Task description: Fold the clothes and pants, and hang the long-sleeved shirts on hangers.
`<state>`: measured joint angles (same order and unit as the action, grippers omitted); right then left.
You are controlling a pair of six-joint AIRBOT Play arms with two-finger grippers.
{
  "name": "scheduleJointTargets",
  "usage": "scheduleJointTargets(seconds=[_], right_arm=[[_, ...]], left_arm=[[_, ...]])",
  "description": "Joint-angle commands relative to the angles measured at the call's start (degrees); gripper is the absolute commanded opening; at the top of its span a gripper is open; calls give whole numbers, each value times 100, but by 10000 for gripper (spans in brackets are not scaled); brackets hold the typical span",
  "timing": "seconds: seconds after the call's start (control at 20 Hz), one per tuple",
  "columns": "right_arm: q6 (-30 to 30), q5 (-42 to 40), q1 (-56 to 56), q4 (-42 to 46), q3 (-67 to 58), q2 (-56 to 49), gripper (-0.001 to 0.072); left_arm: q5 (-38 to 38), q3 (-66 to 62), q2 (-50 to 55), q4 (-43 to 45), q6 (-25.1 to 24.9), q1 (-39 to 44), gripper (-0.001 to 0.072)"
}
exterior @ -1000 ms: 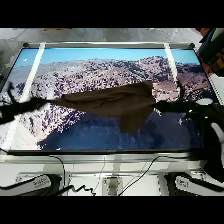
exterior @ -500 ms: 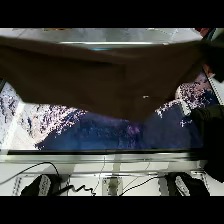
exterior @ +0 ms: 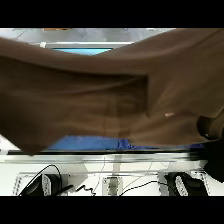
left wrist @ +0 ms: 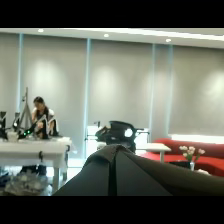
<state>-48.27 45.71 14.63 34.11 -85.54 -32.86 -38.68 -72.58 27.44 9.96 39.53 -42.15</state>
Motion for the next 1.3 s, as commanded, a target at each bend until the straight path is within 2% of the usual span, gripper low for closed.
scheduleJointTargets(seconds=[0.0,0.1,0.2,0.35,0.5,0.7,0.8,0.9,1.05,1.25], right_arm=[[-614,-42,-4,83,-28,-699,11],[-1121,518,-4,87,-26,-1513,11],[-1285,1318,-4,87,-26,-2424,12],[-1360,2264,-4,107,-26,-3722,12],[-1384,2083,-4,109,-22,-4787,12],[-1381,1145,-4,129,-15,-5792,12],[-1381,522,-4,181,-15,-6153,12],[-1381,52,-4,201,-15,-6411,12],[-1381,-118,-4,706,-15,-6559,13],[-1390,968,-2,1541,-15,-6559,12]], left_arm=[[-621,7,455,205,247,-7,7],[-1681,7,1145,212,245,44,8],[-2535,7,1958,474,245,352,7],[-2769,7,3305,1862,238,1482,7],[-1674,4,4603,2820,199,2575,8],[498,4,5932,2898,203,3338,9],[1331,4,6293,2896,201,3567,9],[1856,4,6507,2903,201,3777,9],[2135,4,6662,2903,203,3915,9],[1102,4,6673,2907,205,3751,9]])
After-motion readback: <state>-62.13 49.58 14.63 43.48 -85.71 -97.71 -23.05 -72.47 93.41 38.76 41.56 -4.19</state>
